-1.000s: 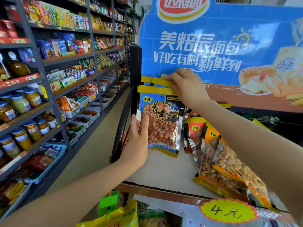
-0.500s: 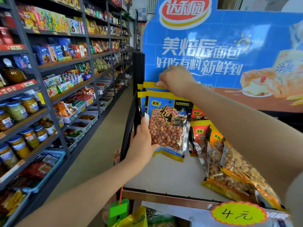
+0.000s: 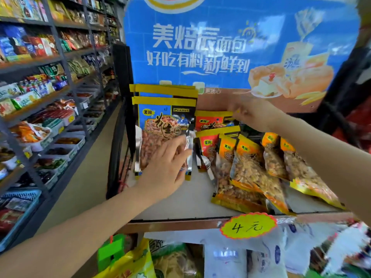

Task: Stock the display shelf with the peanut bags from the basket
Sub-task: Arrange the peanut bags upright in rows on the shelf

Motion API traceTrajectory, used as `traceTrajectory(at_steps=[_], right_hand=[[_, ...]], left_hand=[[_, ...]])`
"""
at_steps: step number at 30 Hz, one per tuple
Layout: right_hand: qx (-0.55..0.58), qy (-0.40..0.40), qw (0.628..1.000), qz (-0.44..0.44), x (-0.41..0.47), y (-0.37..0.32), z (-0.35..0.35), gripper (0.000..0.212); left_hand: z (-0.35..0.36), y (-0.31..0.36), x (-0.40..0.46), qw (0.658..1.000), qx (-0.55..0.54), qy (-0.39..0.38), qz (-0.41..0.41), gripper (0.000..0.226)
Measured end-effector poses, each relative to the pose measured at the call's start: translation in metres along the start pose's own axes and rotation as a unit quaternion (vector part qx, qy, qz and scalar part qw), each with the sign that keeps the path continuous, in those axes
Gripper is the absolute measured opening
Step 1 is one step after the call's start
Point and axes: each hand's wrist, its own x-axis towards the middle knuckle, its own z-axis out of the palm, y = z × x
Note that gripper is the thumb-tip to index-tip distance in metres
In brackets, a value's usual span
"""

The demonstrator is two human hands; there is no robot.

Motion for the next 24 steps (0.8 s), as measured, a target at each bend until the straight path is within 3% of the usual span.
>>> traceTrajectory(at_steps=[2, 3, 7, 13, 15, 17, 19, 24], right_hand=[[-0.013, -0.146, 0.988, 0.045, -0.016, 0.028, 0.006, 0.029], [-0.018, -0.179, 0.982, 0.062, -0.022, 0.04, 0.009, 0.032], [-0.003, -0.181, 0.976, 0.124, -0.043, 0.081, 0.012, 0.039], [0.056, -0.198, 0.976, 0.074, -0.052, 0.083, 0.04, 0.037], [0.04, -0.197, 0.978, 0.058, -0.046, 0.077, 0.058, 0.038], [0.034, -0.18, 0.98, 0.078, -0.04, 0.073, 0.07, 0.041], [0.046, -0.145, 0.983, 0.105, -0.034, 0.071, 0.074, 0.041], [0.138, -0.027, 0.978, 0.154, -0.011, 0.077, 0.065, 0.033]], left_hand=[[-0.003, 0.024, 0.009, 0.994, -0.097, -0.057, -0.01, 0.037], [-0.004, 0.036, 0.013, 0.984, -0.141, -0.098, -0.039, 0.034], [0.012, 0.075, 0.036, 0.946, -0.206, -0.175, -0.177, 0.041], [0.046, 0.089, 0.059, 0.885, -0.224, -0.139, -0.384, 0.049], [0.052, 0.088, 0.063, 0.857, -0.259, -0.099, -0.435, 0.043], [0.054, 0.088, 0.067, 0.816, -0.32, -0.06, -0.477, 0.027], [0.053, 0.09, 0.069, 0.784, -0.356, -0.026, -0.508, 0.026], [0.053, 0.093, 0.07, 0.765, -0.387, -0.013, -0.515, 0.025]])
